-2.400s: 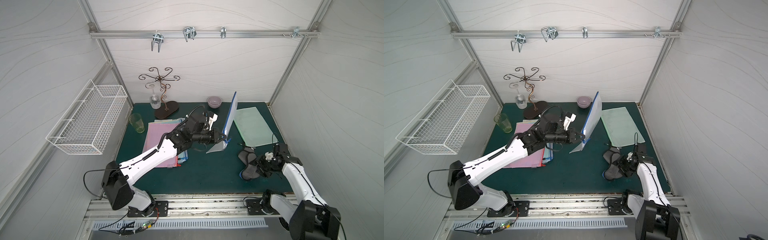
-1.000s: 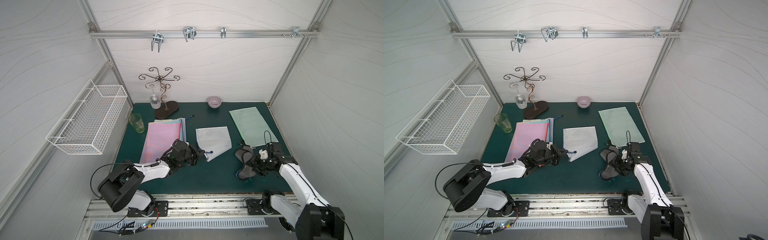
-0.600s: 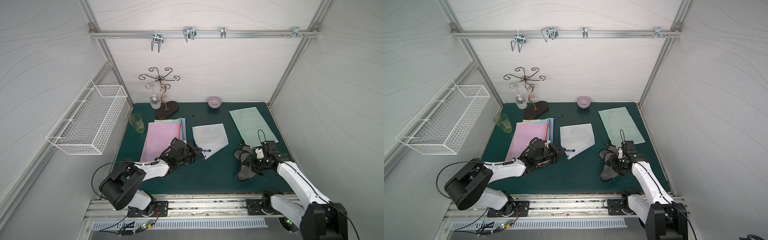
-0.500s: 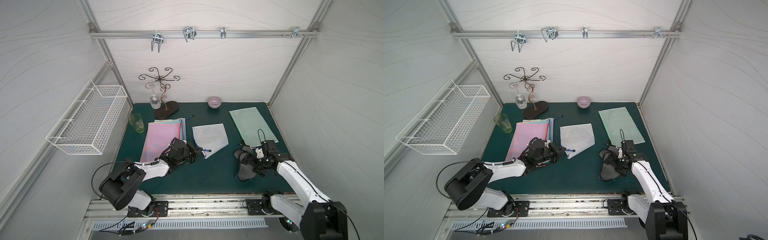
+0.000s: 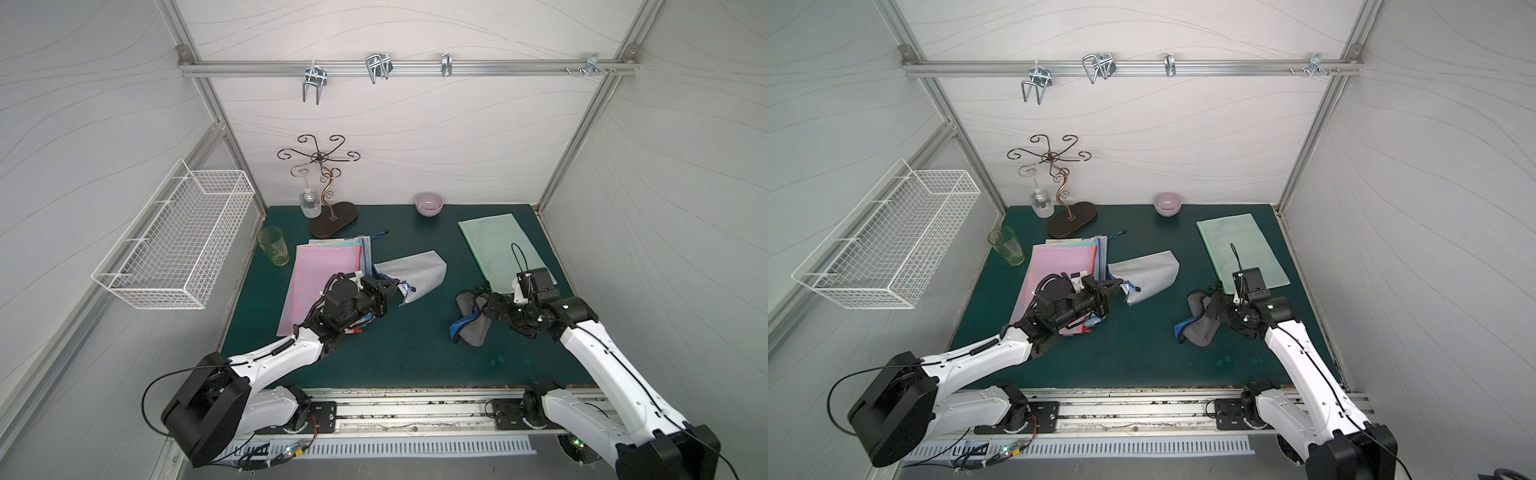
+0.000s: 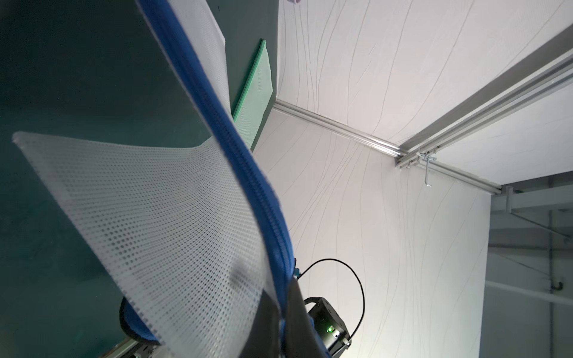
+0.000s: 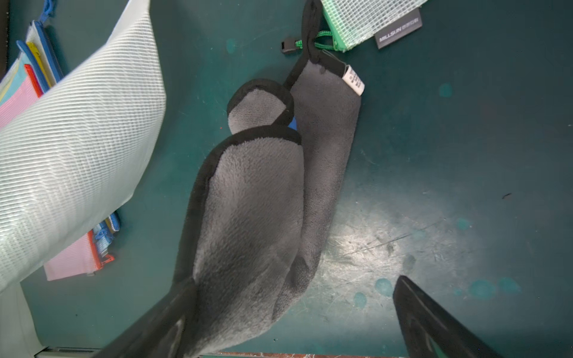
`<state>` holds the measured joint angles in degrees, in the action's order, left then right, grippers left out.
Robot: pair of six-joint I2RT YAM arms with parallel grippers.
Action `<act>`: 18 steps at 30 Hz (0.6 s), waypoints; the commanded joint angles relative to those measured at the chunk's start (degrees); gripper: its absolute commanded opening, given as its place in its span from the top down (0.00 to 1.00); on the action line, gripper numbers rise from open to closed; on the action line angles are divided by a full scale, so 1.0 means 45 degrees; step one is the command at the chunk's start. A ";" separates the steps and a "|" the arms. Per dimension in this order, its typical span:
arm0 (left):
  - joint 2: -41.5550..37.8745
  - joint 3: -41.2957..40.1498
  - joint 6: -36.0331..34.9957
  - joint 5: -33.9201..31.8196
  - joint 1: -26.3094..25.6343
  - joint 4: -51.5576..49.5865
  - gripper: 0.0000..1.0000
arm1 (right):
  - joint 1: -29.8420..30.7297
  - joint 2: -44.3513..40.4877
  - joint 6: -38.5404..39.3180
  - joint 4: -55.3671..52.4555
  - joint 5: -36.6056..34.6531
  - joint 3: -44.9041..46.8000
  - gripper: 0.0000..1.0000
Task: Wipe the document bag
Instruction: Adjust the document bag at the center of the board.
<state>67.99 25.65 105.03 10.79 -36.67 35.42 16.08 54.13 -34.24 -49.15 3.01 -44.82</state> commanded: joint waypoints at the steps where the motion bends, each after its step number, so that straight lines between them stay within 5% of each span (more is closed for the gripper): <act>1: 0.0104 -0.0839 0.1906 -0.1110 -0.0173 0.1037 1.00 | 0.0099 0.0211 -0.0100 -0.0361 -0.0276 0.0142 0.01; 5: -0.0060 -0.0755 0.1102 -0.0611 -0.0133 -0.0172 0.99 | 0.0246 0.0335 -0.0189 -0.0197 -0.0302 0.0290 0.01; 9: -0.1024 -0.0451 -0.0338 -0.0562 -0.0047 -0.2282 0.56 | 0.0245 0.0345 -0.0131 -0.0115 -0.0318 0.0348 0.01; 11: -0.1639 -0.0126 -0.1310 -0.0768 -0.0035 -0.4074 0.44 | 0.0258 0.0354 -0.0107 0.0012 -0.0277 0.0407 0.01; 18: -0.2572 0.0730 -0.4129 -0.1132 0.0413 -0.6863 0.33 | 0.0302 0.0543 -0.0101 0.0464 -0.0098 0.0632 0.01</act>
<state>56.03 25.56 93.38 6.26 -36.10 10.17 16.93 56.16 -34.54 -48.12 2.37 -42.94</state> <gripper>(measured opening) 0.665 0.988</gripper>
